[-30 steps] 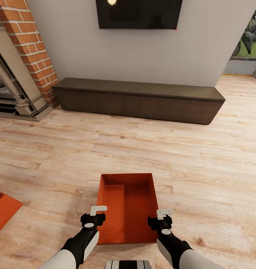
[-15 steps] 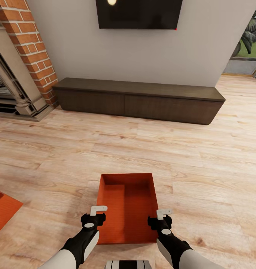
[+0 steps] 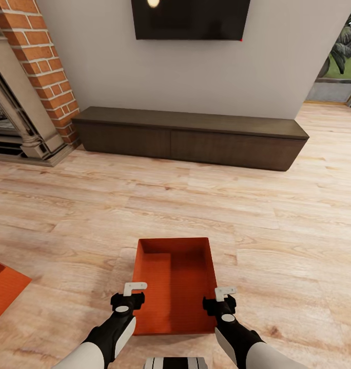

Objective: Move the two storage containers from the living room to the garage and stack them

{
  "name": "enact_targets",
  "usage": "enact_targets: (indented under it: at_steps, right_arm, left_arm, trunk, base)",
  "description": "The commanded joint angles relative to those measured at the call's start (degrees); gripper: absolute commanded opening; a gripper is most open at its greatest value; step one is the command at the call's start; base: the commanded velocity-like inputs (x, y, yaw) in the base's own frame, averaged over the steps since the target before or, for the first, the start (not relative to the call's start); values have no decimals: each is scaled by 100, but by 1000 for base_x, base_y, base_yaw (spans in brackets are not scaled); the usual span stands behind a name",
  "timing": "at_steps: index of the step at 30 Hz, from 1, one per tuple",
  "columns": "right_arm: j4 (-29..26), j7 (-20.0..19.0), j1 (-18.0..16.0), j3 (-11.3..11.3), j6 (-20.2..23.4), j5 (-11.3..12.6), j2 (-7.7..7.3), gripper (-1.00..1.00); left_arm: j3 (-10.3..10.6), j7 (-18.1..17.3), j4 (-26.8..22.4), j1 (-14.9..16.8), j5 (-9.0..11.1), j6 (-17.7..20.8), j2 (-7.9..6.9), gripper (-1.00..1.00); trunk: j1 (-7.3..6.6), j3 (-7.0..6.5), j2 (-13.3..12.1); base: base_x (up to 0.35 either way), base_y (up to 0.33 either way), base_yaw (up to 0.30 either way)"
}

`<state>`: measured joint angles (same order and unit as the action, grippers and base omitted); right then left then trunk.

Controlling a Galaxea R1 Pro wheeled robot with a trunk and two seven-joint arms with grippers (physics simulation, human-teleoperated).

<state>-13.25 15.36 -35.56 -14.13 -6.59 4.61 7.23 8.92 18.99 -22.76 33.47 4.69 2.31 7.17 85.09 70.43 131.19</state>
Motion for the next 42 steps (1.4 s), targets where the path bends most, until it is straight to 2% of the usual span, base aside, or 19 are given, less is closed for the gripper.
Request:
enact_targets:
  at_steps: [1, 19, 32, 42]
  right_arm:
    - [6, 28, -4, -45, -23, 48, -3, 100]
    - [6, 37, -4, -55, -35, 47, -20, 100]
    - [6, 37, -4, -55, -35, 41, -25, 100]
    - [6, 37, -4, -55, -35, 41, -24, 100]
  left_arm:
    - [48, 44, -9, 1, 49, 24, -5, 100]
    - [48, 44, -17, 1, 49, 24, -5, 100]
    - [48, 44, -16, 3, 49, 24, -1, 100]
    - [48, 44, -17, 3, 49, 24, -3, 100]
  trunk:
    - [-1, 4, 1]
    - [-1, 4, 1]
    - [285, 237, 523]
    - [285, 237, 523]
  base:
    - [0, 0, 0]
    - [0, 0, 0]
    - [0, 0, 0]
    - [0, 0, 0]
